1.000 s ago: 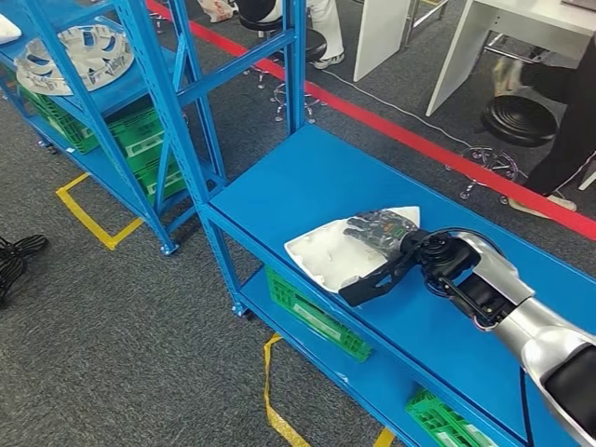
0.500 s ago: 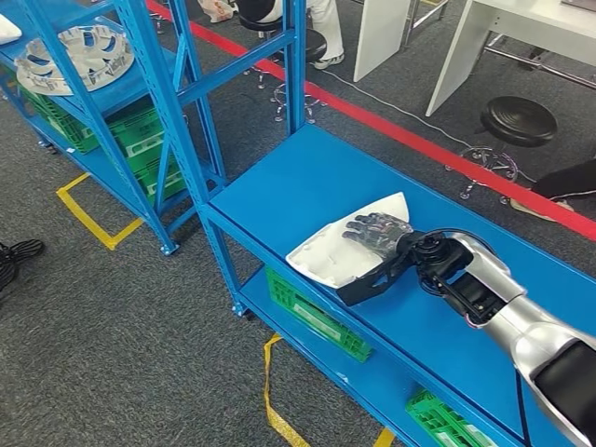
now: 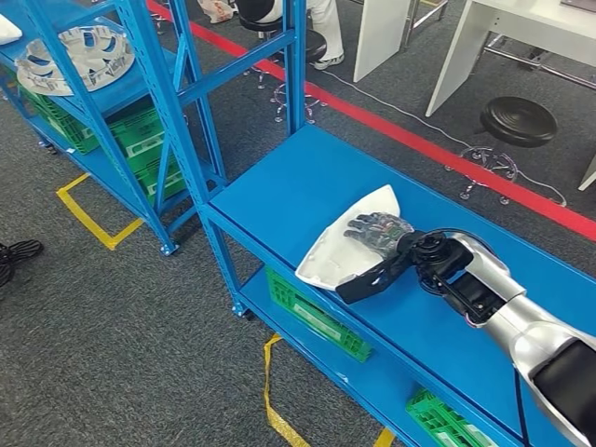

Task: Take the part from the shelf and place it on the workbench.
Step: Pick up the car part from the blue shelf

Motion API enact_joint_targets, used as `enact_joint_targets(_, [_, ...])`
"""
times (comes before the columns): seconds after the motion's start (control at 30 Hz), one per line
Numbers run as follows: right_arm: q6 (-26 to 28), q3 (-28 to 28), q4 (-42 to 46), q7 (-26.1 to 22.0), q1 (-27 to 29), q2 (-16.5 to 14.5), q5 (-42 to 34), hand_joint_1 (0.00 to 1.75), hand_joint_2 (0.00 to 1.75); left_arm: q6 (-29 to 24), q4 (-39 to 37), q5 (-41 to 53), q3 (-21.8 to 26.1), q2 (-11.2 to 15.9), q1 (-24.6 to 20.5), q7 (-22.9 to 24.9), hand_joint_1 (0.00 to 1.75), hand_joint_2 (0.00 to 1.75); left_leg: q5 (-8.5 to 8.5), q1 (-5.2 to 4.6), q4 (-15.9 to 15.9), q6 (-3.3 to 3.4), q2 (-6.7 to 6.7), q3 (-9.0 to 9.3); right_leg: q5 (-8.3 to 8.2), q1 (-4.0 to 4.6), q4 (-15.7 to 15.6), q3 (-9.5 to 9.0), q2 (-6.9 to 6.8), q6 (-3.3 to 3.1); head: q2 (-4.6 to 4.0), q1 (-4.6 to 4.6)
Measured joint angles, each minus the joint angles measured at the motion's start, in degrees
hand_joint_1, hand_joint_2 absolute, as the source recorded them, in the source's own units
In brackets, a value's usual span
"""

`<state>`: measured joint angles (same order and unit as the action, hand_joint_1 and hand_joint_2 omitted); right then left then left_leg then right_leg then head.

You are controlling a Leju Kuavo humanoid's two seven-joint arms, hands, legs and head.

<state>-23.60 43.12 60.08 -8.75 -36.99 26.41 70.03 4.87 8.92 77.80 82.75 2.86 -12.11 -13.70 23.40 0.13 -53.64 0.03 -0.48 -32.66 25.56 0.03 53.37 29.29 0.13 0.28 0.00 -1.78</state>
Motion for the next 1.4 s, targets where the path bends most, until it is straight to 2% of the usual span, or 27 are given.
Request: enact_joint_targets(1.4, [2.56, -1.21, -1.65, 0.67, 0.32, -0.25, -1.22, 1.75, 1.75, 0.27, 0.0, 0.48, 0.0, 0.0, -0.12, -0.12, 0.0, 0.0, 0.0, 0.0, 0.0, 0.0, 0.0, 0.1, 0.0, -0.01, -0.01, -0.08, 0.0, 0.0, 0.0, 0.01])
